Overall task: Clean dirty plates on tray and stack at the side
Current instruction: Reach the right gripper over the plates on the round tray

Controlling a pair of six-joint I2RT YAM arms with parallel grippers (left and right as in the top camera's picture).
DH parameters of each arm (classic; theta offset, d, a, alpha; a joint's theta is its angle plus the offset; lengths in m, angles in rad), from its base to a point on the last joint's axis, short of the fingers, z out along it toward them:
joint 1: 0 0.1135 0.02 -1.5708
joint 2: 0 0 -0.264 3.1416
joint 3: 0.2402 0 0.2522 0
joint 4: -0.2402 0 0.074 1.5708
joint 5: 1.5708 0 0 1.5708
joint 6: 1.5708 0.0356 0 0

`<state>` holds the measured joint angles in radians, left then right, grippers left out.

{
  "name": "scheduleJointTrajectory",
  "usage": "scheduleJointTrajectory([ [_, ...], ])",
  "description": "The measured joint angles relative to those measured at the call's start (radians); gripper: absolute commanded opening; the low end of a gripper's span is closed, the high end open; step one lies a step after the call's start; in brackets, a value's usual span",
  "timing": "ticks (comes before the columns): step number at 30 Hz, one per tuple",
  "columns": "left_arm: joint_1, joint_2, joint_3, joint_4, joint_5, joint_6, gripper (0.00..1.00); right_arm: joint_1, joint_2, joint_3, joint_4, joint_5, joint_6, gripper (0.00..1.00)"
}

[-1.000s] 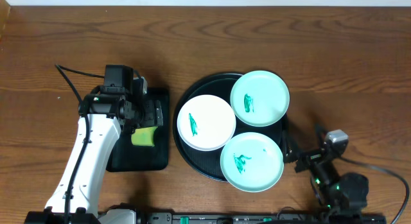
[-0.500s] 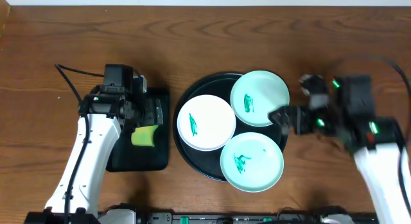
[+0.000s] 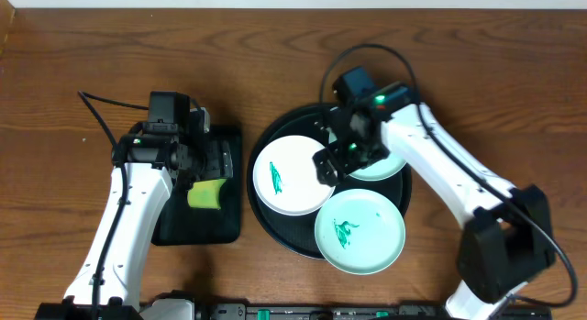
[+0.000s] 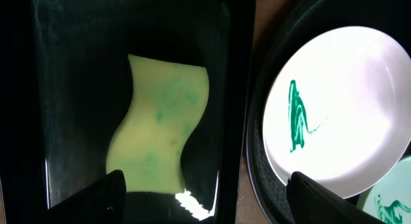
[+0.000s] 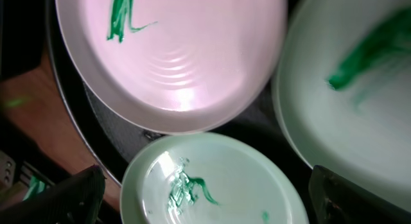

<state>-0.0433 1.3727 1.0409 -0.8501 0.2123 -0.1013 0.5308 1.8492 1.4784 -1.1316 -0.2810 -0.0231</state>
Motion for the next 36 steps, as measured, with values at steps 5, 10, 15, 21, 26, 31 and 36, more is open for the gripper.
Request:
scheduleJointTrajectory([
  [5,0.000,0.000,0.000,0.000,0.000,0.000,0.81,0.015,0.031,0.000,0.117,0.003,0.233,0.99],
  [10,0.000,0.000,0.000,0.000,0.000,0.000,0.80,0.002,0.031,0.002,0.143,0.013,0.452,0.99],
  [15,0.000,0.000,0.000,0.000,0.000,0.000,0.80,0.006,0.031,0.002,0.105,0.014,0.519,0.99],
  [21,0.000,0.000,0.000,0.000,-0.002,0.000,0.80,0.048,0.031,0.002,0.082,0.071,0.521,0.99],
  [26,0.000,0.014,0.000,0.001,-0.044,0.000,0.66,0.102,0.031,0.002,0.069,0.093,0.525,0.99],
  [31,0.000,0.105,0.000,0.024,-0.068,-0.003,0.57,0.113,0.031,0.002,0.049,0.098,0.541,0.99],
  [36,0.000,0.240,0.000,0.078,-0.081,0.001,0.62,0.113,0.031,0.001,0.035,0.100,0.549,0.99],
])
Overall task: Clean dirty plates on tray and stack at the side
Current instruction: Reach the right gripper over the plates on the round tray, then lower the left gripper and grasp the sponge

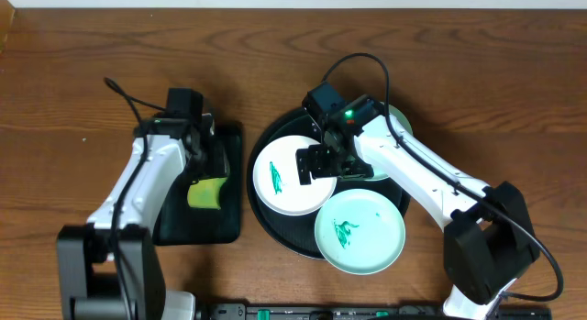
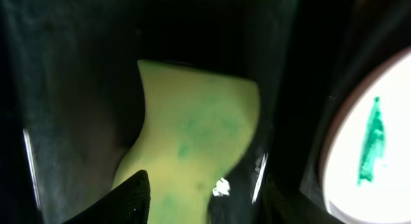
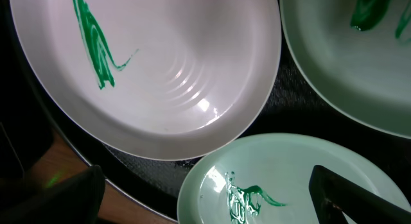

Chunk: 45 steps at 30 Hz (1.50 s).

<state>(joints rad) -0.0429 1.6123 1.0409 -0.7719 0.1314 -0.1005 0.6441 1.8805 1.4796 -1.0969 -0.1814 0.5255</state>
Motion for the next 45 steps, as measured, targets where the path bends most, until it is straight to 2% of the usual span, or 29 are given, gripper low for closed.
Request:
scheduleJointTrajectory([
  [2,0.000,0.026,0.000,0.007,-0.007,0.000,0.65,0.000,0.000,0.000,-0.007,0.000,0.002,0.99],
  [14,0.021,0.037,0.000,-0.027,-0.085,0.003,0.66,0.000,0.000,0.000,-0.035,0.002,0.002,0.99],
  [17,0.023,0.037,0.000,-0.027,-0.088,0.003,0.70,0.000,0.000,0.000,-0.042,0.002,0.002,0.99],
  [27,0.023,0.065,0.000,-0.015,-0.077,0.011,0.70,0.000,0.000,0.000,-0.051,0.002,0.002,0.99],
  [28,0.023,0.081,0.000,-0.013,-0.074,0.013,0.65,0.000,0.000,0.000,-0.053,0.002,0.002,0.99],
  [33,0.023,0.148,0.000,-0.005,-0.060,0.023,0.56,0.000,0.000,0.000,-0.063,0.002,0.002,0.99],
  [37,0.023,0.152,0.000,0.000,-0.059,0.025,0.44,0.000,0.000,0.000,-0.063,0.002,0.002,0.99],
  [42,0.023,0.151,0.000,0.011,-0.059,0.023,0.19,0.000,0.000,0.000,-0.063,0.003,0.002,0.99],
  [45,0.022,0.148,0.001,0.012,-0.056,0.022,0.19,0.000,0.000,0.000,-0.063,0.003,0.002,0.99],
])
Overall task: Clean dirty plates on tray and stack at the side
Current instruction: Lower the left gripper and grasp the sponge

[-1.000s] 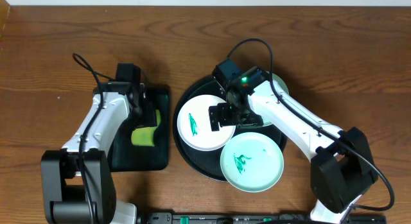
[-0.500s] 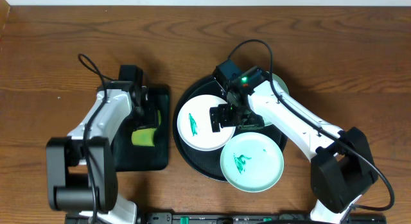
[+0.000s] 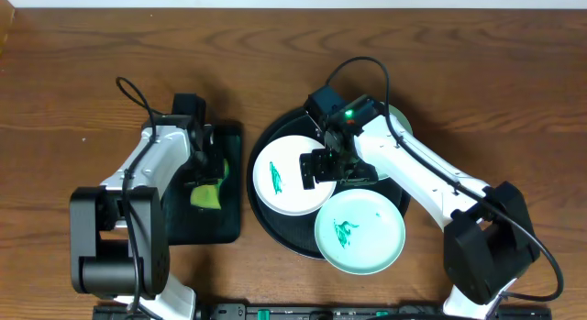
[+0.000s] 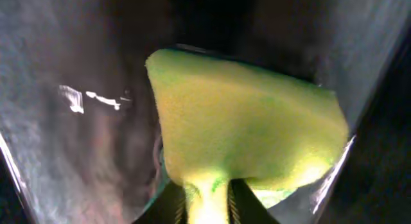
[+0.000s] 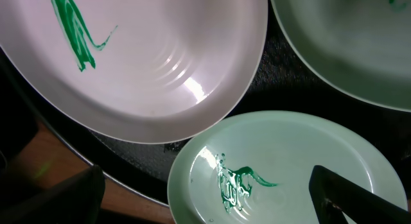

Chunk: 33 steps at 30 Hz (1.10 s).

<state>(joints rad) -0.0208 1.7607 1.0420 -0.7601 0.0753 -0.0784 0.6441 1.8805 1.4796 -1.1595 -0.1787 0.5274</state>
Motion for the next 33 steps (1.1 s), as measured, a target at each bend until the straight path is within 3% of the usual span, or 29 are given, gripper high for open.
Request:
scheduleJointTrajectory([
  [1,0.000,-0.001,0.000,0.000,0.000,0.000,0.12,0.000,0.000,0.000,0.000,0.000,0.000,0.99],
  [3,0.000,-0.001,0.000,0.000,0.001,-0.006,0.10,0.000,0.000,0.000,0.001,0.000,0.000,0.99],
  [4,0.000,-0.001,0.000,0.001,0.001,-0.004,0.31,0.000,0.000,0.000,0.001,0.000,0.000,0.99],
  [5,0.000,-0.002,0.000,0.000,0.002,-0.001,0.67,0.000,0.000,0.000,0.001,0.000,0.000,0.99],
  [6,0.000,-0.002,0.000,0.001,0.000,-0.004,0.83,0.000,0.000,0.000,0.001,0.000,0.000,0.99],
  [9,0.001,-0.002,0.000,0.001,-0.004,-0.003,0.93,0.000,0.000,0.000,0.000,0.000,0.000,0.99],
  [24,0.004,-0.042,0.000,0.013,-0.003,-0.003,0.88,0.002,0.000,0.000,0.000,0.000,0.000,0.99],
  [33,0.004,-0.162,0.000,0.008,-0.003,0.002,0.85,0.002,0.000,0.000,-0.004,0.000,0.000,0.99],
])
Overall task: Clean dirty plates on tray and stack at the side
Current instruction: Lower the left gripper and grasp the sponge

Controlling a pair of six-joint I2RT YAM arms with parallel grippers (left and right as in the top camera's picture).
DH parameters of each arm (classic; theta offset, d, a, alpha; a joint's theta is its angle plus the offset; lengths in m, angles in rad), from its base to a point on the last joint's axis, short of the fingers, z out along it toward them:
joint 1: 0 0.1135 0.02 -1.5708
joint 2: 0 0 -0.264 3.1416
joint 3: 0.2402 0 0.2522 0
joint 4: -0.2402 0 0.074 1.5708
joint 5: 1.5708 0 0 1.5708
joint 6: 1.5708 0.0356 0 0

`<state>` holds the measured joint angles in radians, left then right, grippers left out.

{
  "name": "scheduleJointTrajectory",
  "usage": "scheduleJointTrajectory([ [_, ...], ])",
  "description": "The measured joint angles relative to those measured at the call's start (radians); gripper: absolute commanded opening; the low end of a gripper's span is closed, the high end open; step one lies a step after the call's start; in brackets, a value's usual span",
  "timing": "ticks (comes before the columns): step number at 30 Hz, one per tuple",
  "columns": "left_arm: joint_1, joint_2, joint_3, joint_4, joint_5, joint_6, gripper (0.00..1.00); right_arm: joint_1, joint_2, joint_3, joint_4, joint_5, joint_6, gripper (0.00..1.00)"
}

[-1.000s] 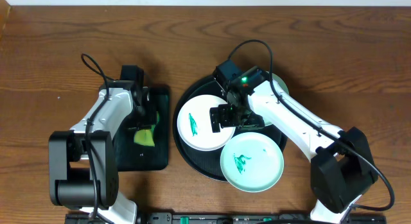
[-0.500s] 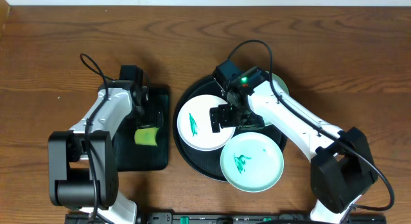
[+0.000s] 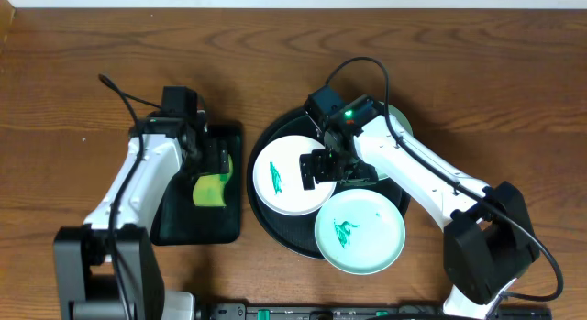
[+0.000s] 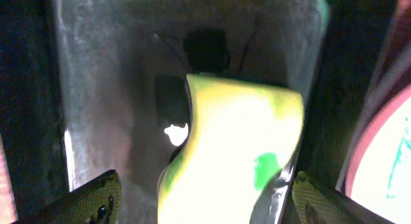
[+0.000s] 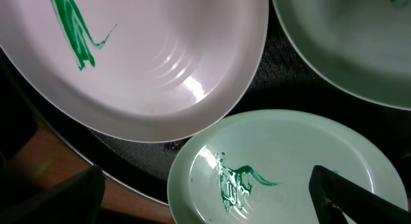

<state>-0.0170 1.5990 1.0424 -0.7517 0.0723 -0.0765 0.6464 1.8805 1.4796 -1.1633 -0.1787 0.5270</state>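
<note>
Three plates with green smears lie on the round black tray (image 3: 271, 226): a white plate (image 3: 292, 175), a mint plate (image 3: 359, 231) at the front, and a second mint plate (image 3: 393, 164) partly under the right arm. My right gripper (image 3: 330, 169) hangs open above them; in its wrist view the white plate (image 5: 148, 57) and the front mint plate (image 5: 276, 166) show, nothing held. A yellow-green sponge (image 4: 237, 153) lies in the black rectangular tray (image 3: 197, 224). My left gripper (image 4: 205, 198) is open, its fingers (image 4: 96, 198) wide apart on either side of the sponge.
The rectangular tray sits left of the round tray with a narrow strip of wooden table (image 3: 246, 146) between them. The right arm's cable loops over the back of the round tray. Bare wood (image 3: 495, 100) surrounds both trays.
My left gripper was pinched shut on the sponge; now its fingers stand wide apart with the sponge between them. The left arm has shifted a little. The right gripper has not moved.
At first my left gripper was open above the sponge and my right gripper open over the plates. Then the left was lower around the sponge, and the right nearer the white plate. The left then shut on the sponge; now it is open again.
</note>
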Motion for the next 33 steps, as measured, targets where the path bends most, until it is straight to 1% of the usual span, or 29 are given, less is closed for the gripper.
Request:
scheduleJointTrajectory([
  [8,0.000,0.001,0.000,-0.014,0.005,0.025,0.85,0.021,0.000,0.000,-0.014,-0.001,0.000,0.99],
  [18,0.000,0.114,0.000,-0.010,0.059,0.061,0.85,0.021,0.000,0.000,-0.030,0.000,0.000,0.99],
  [24,0.000,0.132,0.000,-0.007,0.064,0.074,0.84,0.021,0.000,0.000,-0.030,0.000,0.000,0.99],
  [26,0.000,0.132,0.000,-0.007,0.064,0.074,0.80,0.021,0.000,0.000,-0.030,0.000,0.000,0.99],
  [28,0.000,0.132,0.000,-0.007,0.065,0.077,0.78,0.021,0.000,0.000,-0.030,0.000,0.000,0.99],
  [29,0.000,0.132,0.000,-0.007,0.068,0.077,0.73,0.021,0.000,0.000,-0.030,0.000,0.000,0.99],
  [31,0.000,0.132,0.000,-0.008,0.071,0.077,0.51,0.021,0.000,0.000,-0.030,0.000,0.000,0.99],
  [32,0.000,0.132,0.000,-0.008,0.072,0.078,0.47,0.021,0.000,0.000,-0.030,0.000,0.000,0.99],
  [33,0.000,0.132,0.000,-0.008,0.075,0.078,0.45,0.021,0.000,0.000,-0.030,0.000,0.000,0.99],
])
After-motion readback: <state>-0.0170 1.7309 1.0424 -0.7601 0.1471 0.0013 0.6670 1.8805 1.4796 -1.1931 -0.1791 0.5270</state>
